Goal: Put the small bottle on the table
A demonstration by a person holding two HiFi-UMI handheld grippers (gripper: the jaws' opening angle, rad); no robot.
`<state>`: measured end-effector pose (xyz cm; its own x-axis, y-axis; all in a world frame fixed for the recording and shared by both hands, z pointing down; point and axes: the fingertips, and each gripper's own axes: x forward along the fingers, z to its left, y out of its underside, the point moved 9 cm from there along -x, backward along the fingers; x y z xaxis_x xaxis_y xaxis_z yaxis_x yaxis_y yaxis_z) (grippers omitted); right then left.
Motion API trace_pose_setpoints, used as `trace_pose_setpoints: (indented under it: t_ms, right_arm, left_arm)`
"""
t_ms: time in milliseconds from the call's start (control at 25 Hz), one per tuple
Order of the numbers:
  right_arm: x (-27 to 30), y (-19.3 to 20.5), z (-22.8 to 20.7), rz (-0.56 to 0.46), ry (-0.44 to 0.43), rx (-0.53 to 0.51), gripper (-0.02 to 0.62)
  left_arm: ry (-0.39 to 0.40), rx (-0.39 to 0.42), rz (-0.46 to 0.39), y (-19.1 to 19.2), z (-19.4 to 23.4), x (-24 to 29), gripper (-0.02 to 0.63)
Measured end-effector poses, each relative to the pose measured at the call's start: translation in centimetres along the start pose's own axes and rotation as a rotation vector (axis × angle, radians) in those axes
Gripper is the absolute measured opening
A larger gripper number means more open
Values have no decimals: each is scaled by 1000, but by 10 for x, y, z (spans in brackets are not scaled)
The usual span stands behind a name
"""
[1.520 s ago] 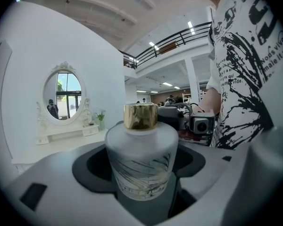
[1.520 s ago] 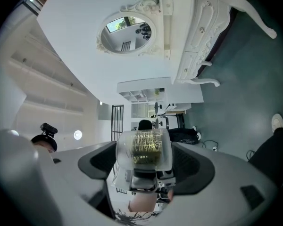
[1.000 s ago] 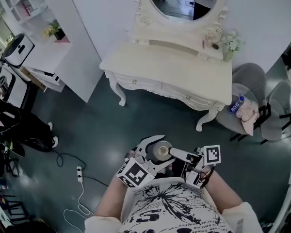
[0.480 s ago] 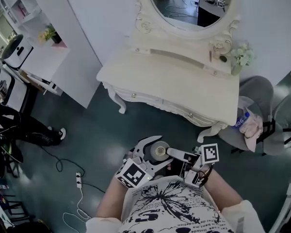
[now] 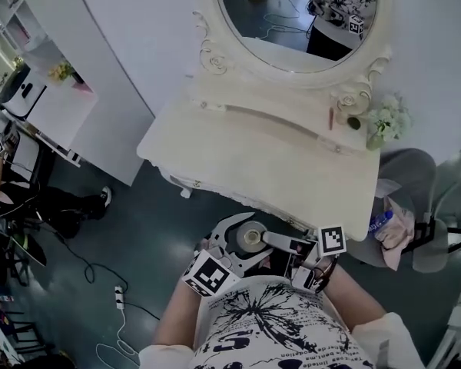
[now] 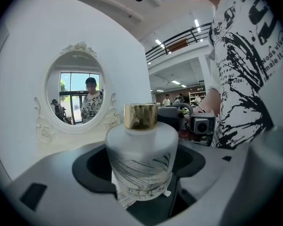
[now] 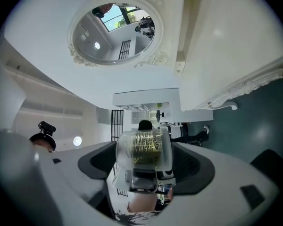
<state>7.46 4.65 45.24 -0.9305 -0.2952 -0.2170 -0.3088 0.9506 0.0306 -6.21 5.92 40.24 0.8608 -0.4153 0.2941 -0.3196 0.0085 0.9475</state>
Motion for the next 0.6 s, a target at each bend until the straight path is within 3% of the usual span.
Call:
trace_pose_setpoints:
  t_ms: [280, 600]
  right_arm:
    - [-1, -55, -5, -67, 14, -8, 365]
    - [22, -114, -18, -219, 22, -28, 365]
  left_arm:
    - [65, 7, -14, 0, 50, 42, 350]
    - [224, 46, -22, 6, 129, 76, 350]
